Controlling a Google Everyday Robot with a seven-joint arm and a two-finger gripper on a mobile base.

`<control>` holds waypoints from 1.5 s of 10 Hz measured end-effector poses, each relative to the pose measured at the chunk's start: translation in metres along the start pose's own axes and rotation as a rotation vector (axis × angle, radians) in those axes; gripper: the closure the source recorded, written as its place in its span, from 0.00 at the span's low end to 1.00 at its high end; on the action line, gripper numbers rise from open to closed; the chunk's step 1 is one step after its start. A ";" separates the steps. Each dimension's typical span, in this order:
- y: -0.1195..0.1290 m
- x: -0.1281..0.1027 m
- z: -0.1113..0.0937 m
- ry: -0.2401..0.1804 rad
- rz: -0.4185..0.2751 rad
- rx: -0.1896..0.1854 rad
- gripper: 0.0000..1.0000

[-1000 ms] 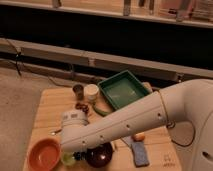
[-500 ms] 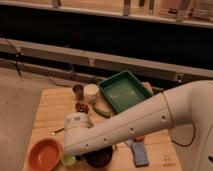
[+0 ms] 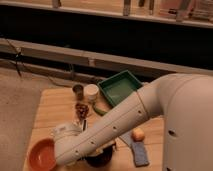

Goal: Wipe purple bowl with eraser

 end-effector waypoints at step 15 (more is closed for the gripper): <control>0.012 -0.008 0.005 0.088 0.061 -0.179 1.00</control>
